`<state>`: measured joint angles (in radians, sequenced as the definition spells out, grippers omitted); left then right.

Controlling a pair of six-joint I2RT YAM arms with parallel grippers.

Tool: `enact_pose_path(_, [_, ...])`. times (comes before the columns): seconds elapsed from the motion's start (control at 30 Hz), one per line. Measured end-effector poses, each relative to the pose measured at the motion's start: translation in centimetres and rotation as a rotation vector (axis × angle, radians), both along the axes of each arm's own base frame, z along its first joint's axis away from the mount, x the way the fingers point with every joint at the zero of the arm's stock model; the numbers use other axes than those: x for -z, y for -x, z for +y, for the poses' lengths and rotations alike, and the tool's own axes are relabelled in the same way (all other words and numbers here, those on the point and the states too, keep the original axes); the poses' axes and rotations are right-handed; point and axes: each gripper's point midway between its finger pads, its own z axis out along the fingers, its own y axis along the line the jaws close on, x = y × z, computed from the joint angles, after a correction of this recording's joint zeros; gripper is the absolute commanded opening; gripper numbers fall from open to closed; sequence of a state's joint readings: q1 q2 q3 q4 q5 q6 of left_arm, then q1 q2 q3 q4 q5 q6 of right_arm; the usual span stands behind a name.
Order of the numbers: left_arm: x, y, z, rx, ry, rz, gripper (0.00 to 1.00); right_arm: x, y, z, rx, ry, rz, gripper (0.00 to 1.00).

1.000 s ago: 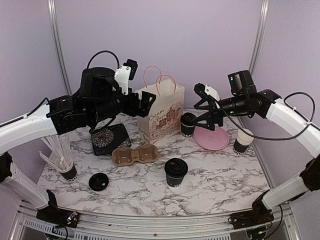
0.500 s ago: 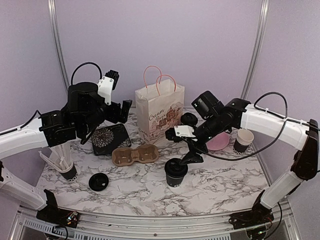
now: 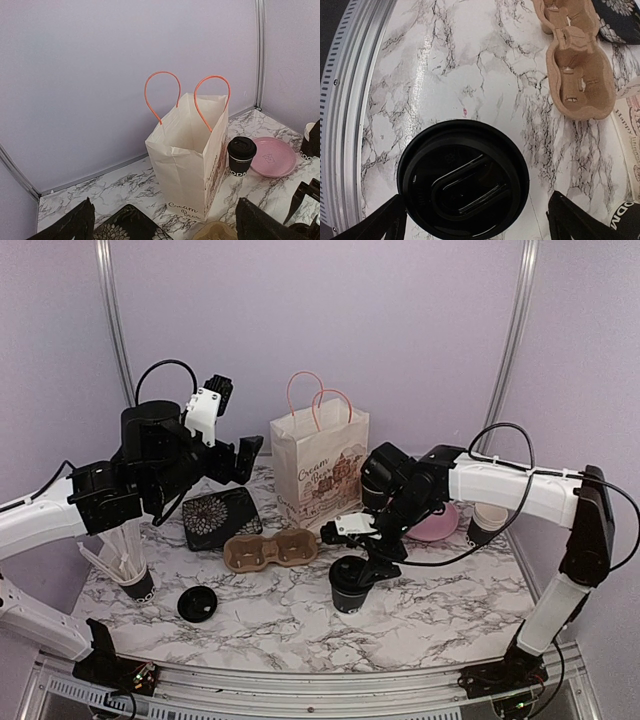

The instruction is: Pack the takeout coffee

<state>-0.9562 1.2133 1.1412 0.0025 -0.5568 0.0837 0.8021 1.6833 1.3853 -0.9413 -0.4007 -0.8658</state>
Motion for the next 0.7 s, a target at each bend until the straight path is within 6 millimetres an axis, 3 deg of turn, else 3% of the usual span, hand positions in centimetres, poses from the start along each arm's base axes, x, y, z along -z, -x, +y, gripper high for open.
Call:
enact_pose_path(0.23, [0.0,0.1,-0.3,0.017,-0.006,-0.001,0.99,0.3,0.5,0.4,-0.021,0.020,0.018,0.82])
enact_pose_path(0.4, [0.1,0.1,-0.3,0.019,-0.009,-0.001,0.99,0.9,1.0,0.5,-0.032,0.039,0.034,0.83])
enact_pose_path(0.57, [0.4,0.0,-0.5,0.022,-0.016,0.005,0.99,0.9,1.1,0.6,-0.034,0.042,0.033,0.72])
enact_pose_path(0.7, [0.5,0.0,-0.6,0.025,-0.016,0.006,0.99,0.8,1.0,0.6,-0.029,0.051,0.032,0.69])
